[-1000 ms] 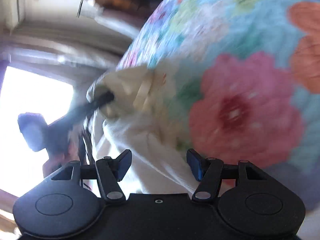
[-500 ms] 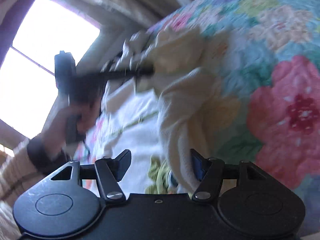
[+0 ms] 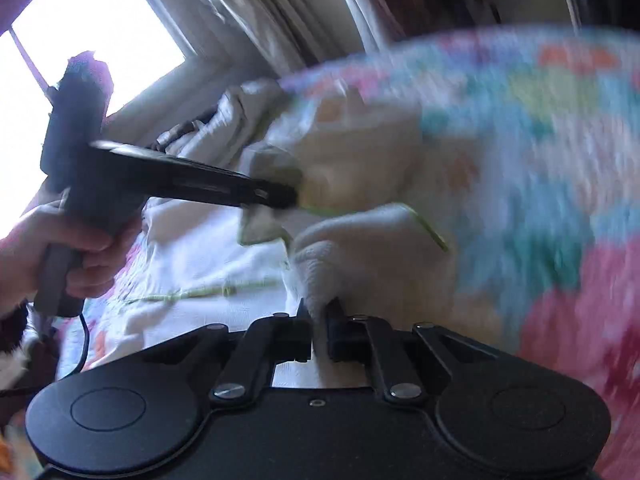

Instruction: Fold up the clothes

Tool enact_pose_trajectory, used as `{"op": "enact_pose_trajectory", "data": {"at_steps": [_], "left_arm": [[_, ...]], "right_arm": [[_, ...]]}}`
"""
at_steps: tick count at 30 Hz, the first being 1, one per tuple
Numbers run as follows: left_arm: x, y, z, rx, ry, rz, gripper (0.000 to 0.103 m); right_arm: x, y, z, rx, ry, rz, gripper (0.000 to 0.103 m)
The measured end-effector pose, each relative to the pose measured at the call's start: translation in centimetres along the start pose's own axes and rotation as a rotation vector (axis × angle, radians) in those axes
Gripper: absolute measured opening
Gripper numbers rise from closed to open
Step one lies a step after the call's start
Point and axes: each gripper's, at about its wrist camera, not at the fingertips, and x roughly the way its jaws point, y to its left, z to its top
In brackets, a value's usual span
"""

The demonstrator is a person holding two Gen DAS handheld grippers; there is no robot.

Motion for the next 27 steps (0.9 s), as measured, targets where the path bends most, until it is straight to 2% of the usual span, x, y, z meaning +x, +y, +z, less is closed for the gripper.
{"op": "enact_pose_trajectory", "data": {"at_steps": [1, 4, 6, 7, 11, 14, 16, 18, 19, 21, 22, 23, 24, 27], "left_arm": [[-0.1, -0.4, 1.1, 0.01, -0.021, -0.005, 0.016], [-0.9, -2.0, 5.2, 0.03, -0.121, -0.051, 0.016], [-1.7, -3.7, 8.0, 0.056, -0.209, -0.092, 0.016], [-1.0, -5.0, 9.1, 0.068, -0.219, -0.103, 0.016], [2.2, -10.4, 13.2, 0.114, -0.247, -0.143, 0.021], [7.6, -14.2, 13.8, 0.141, -0.133, -0.131, 0.031], [9.5, -15.6, 13.1, 0.178, -0.111, -0.118, 0.032], [10.3, -16.1, 12.4, 0.186, -0.122, -0.12, 0.033], [10.1, -15.5, 12.2, 0.154, -0.148, -0.151, 0.036], [8.4, -13.6, 12.0, 0.054, -0.211, -0.23, 0.058], [7.6, -12.3, 11.8, -0.002, -0.238, -0.271, 0.062], [6.9, -11.4, 11.7, -0.033, -0.253, -0.298, 0.067], [6.2, -10.6, 11.7, -0.049, -0.26, -0.308, 0.071], [5.7, -9.1, 10.8, -0.025, -0.222, -0.272, 0.072]], "right_arm": [[-0.6, 0.3, 0.3, -0.025, -0.036, -0.032, 0.007], [-4.2, -0.6, 1.5, -0.08, -0.187, -0.244, 0.005], [-7.2, -2.7, 1.8, -0.023, -0.285, -0.35, 0.005], [-8.5, -3.9, 1.8, 0.017, -0.318, -0.382, 0.005], [-10.1, -8.8, 0.6, 0.15, -0.31, -0.4, 0.004], [-8.4, -11.4, -0.7, 0.195, -0.227, -0.459, 0.004], [-7.8, -12.6, -1.3, 0.247, -0.204, -0.473, 0.004], [-7.5, -13.5, -1.4, 0.304, -0.196, -0.473, 0.011], [-7.6, -13.6, -1.4, 0.309, -0.198, -0.497, 0.017], [-7.9, -12.5, -1.3, 0.239, -0.175, -0.628, 0.038], [-7.9, -11.9, -1.2, 0.192, -0.164, -0.7, 0.058], [-8.2, -11.4, -1.1, 0.157, -0.165, -0.748, 0.062], [-8.5, -11.3, -1.1, 0.147, -0.171, -0.758, 0.062], [-9.7, -12.5, -1.0, 0.229, -0.205, -0.653, 0.063]]}}
